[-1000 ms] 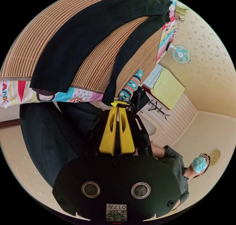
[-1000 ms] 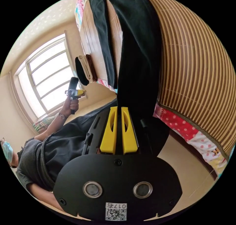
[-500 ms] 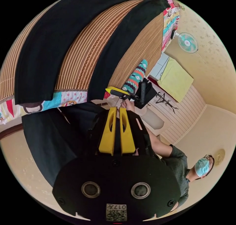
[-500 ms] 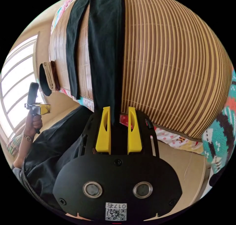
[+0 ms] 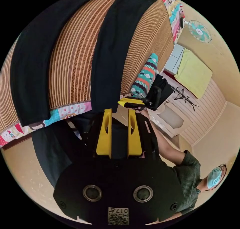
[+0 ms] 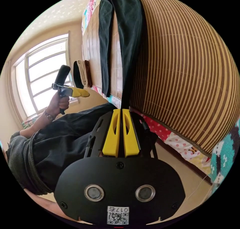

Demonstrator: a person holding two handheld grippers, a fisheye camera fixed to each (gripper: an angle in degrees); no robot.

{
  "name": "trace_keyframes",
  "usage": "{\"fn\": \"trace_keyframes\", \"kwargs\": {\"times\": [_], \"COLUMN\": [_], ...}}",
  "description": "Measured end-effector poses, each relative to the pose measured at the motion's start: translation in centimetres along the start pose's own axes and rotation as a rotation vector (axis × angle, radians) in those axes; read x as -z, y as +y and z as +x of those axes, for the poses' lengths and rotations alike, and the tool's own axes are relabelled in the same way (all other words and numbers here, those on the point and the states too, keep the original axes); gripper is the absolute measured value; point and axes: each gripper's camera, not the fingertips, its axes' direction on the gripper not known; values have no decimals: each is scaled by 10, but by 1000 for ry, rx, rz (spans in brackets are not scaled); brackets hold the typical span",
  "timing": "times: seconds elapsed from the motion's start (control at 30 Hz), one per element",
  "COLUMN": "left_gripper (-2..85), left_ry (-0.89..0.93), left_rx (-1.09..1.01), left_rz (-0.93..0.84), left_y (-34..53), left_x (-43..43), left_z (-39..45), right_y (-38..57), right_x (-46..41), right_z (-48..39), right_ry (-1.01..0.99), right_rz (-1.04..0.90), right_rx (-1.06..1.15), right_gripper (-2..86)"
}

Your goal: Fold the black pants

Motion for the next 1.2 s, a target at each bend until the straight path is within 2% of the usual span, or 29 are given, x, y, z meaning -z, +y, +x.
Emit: {"fn": "trace_keyframes", "kwargs": {"times": [0.1, 0.2, 0.23, 0.33, 0.4, 0.5, 0.53, 0.6, 0.7, 0.87, 0.93, 1.03, 1.1, 1.2], "left_gripper": [134, 138, 131, 36, 4, -6, -7, -8, -9, -9, -9, -9, -10, -10], "left_ry": [-130, -362, -439, -606, -629, -541, -477, -418, -365, -227, -206, -178, -155, -193], "left_rx": [-104, -116, -136, -188, -236, -284, -304, -307, -299, -282, -288, -305, -303, -297], "left_rz": [-63, -61, -59, -96, -105, -67, -47, -24, 0, 62, 99, 116, 119, 141], "left_y": [-23, -37, -39, -40, -37, -26, -22, -19, -15, -5, -1, 4, 7, 15], "left_x": [-22, -33, -36, -47, -50, -42, -37, -28, -14, 11, 19, 28, 32, 40], "left_z": [39, 62, 70, 81, 84, 81, 79, 73, 63, 37, 30, 15, 5, -8], "right_y": [-4, -18, -25, -41, -52, -77, -91, -118, -181, -267, -288, -307, -316, -342], "right_x": [6, 4, 2, 3, 4, 12, 22, 51, 121, 206, 214, 206, 207, 210], "right_z": [-39, -70, -80, -98, -102, -92, -85, -73, -50, -16, 1, 18, 22, 21], "right_ry": [-90, -135, -136, -142, -147, -192, -158, -71, 16, -21, -180, -411, -495, -587], "right_rz": [31, 7, -15, -60, -144, -370, -438, -453, -270, 154, 388, 618, 773, 874], "right_rx": [105, 170, 189, 253, 282, 263, 237, 170, 3, -207, -262, -271, -275, -307], "right_gripper": [17, 16, 15, 16, 17, 18, 17, 21, 49, 137, 145, 139, 117, 47]}}
